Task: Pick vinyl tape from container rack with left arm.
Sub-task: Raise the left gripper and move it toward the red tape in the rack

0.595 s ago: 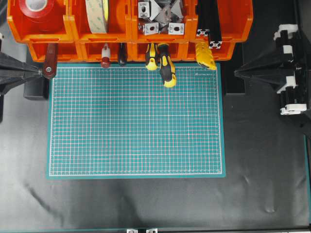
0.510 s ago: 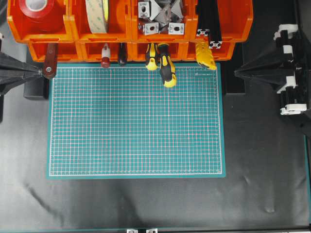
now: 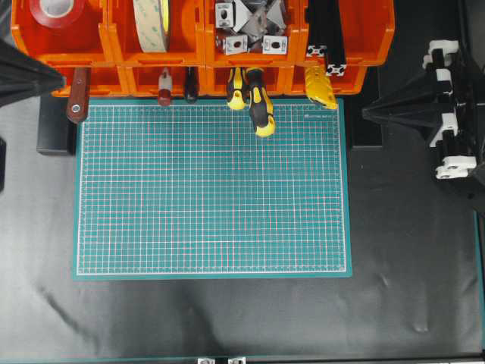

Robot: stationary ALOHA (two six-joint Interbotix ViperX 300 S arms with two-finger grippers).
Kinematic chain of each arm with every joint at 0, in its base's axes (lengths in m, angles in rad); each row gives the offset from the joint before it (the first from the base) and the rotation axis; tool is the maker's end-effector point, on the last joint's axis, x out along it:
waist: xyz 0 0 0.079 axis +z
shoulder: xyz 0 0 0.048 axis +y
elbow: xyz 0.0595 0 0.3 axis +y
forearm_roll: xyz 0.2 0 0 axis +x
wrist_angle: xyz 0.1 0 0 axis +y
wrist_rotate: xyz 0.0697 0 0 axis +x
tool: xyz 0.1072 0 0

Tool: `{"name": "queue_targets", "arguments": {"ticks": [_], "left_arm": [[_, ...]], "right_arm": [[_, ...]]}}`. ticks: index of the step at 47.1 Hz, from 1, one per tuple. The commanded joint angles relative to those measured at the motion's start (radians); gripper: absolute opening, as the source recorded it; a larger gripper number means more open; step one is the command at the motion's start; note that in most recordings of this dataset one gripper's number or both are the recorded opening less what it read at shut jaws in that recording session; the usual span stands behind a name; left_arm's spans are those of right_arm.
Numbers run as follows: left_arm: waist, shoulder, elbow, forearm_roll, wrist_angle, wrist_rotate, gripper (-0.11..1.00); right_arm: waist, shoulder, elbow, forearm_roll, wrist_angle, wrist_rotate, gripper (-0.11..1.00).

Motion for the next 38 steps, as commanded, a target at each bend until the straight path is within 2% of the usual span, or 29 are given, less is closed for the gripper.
{"name": "queue_targets", "arguments": {"ticks": [1,7,16,21,25,29,38], "left_arm": [[0.034,0.058,-0.163,0.008,0.179,0.011,0.0],[0.069,0.123,-0.291,0.011,0.351,0.052,0.0],[0.1,0.212,-0.426,0.012,0.604,0.186,0.0],[0.104,0.245,-0.482,0.014,0.673,0.245,0.01],[0.112,0.262,-0.502,0.015,0.693,0.279,0.06],[0.127,0.281,-0.503,0.015,0.709,0.296,0.19],[0.16,0.313,-0.517,0.017,0.739,0.318,0.74]], "right_arm": [[0.006,0.003,-0.025,0.002,0.0,0.002,0.0],[0.006,-0.003,-0.026,0.003,0.0,0.0,0.0],[0.008,-0.006,-0.028,0.002,-0.005,0.0,0.0],[0.009,-0.008,-0.028,0.002,-0.006,0.0,0.0],[0.011,-0.009,-0.029,0.002,-0.005,0.0,0.0],[0.012,-0.015,-0.028,0.002,0.003,0.005,0.0],[0.017,-0.049,-0.034,0.002,0.046,0.0,0.0]]}}
